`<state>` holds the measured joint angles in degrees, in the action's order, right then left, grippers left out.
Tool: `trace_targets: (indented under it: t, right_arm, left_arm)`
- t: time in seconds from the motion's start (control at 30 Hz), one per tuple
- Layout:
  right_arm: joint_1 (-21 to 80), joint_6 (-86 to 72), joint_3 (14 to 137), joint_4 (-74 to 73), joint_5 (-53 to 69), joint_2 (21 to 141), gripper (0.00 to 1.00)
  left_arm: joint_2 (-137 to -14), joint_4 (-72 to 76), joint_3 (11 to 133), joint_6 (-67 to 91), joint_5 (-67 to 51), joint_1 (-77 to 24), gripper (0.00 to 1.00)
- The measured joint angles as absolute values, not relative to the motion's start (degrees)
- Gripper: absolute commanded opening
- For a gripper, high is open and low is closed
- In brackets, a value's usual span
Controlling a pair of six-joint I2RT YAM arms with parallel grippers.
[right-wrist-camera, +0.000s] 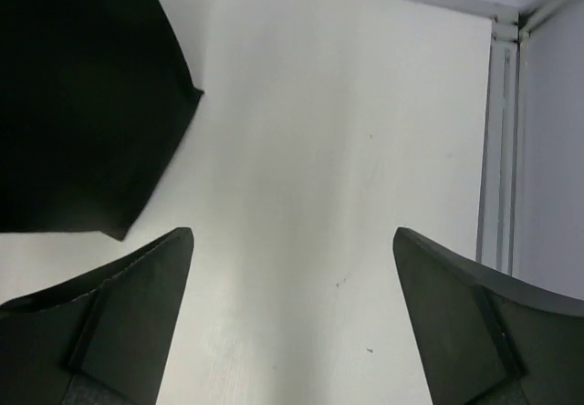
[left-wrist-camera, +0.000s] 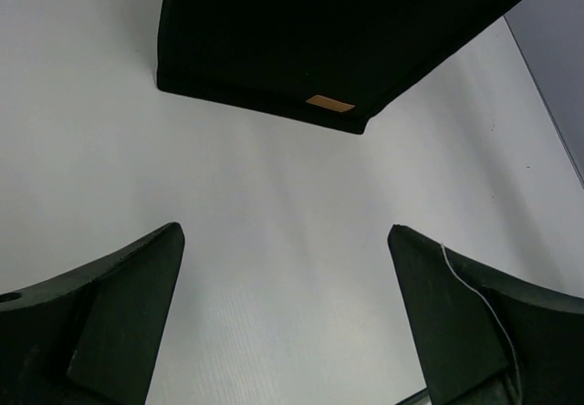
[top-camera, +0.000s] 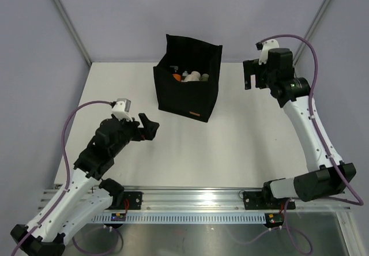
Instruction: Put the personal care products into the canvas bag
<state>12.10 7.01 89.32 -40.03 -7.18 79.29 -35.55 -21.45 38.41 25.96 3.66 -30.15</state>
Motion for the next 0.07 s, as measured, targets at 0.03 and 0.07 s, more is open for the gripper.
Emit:
trace_targets:
  t: [0.03, 0.07]
  right_arm:
    - [12.05, 6.74, 87.29, -40.03, -7.53, 78.19, 0.99]
    - [11.99, 6.33, 85.25, -39.68, -7.49, 77.14, 1.0]
  left_arm:
    - [-35.75, -21.43, 38.41, 25.93, 3.66, -30.15, 0.99]
    - [-35.92, -21.45, 38.41, 25.93, 3.64, -30.15, 0.99]
